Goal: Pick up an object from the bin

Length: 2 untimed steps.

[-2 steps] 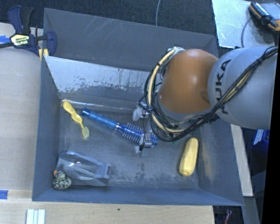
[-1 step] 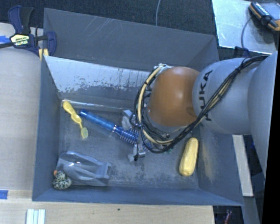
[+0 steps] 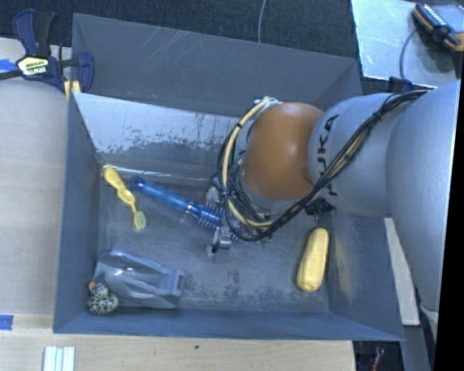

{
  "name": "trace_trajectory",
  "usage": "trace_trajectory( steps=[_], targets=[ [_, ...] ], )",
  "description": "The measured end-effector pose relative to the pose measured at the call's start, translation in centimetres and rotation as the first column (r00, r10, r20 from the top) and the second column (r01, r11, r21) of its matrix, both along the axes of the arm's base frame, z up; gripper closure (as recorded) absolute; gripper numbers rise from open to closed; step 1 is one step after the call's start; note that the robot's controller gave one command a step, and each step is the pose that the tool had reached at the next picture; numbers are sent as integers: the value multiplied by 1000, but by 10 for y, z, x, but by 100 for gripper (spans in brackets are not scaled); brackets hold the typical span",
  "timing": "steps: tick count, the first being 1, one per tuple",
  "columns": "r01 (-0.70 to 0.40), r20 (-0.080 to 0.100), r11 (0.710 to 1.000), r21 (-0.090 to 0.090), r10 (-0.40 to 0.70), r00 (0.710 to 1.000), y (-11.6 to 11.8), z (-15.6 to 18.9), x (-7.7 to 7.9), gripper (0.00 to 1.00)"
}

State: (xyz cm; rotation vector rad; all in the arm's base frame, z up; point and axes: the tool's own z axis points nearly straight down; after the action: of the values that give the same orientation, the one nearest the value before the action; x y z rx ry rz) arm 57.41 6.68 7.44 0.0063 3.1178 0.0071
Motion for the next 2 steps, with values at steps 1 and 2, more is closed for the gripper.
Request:
trace_trajectory(
  steps=[1,2],
  targets=[
    [-107,12,994,-5,107,994,-27,5,41,0],
    [20,6,1000,0,-20,1000,-22,-5,46,100]
  ],
)
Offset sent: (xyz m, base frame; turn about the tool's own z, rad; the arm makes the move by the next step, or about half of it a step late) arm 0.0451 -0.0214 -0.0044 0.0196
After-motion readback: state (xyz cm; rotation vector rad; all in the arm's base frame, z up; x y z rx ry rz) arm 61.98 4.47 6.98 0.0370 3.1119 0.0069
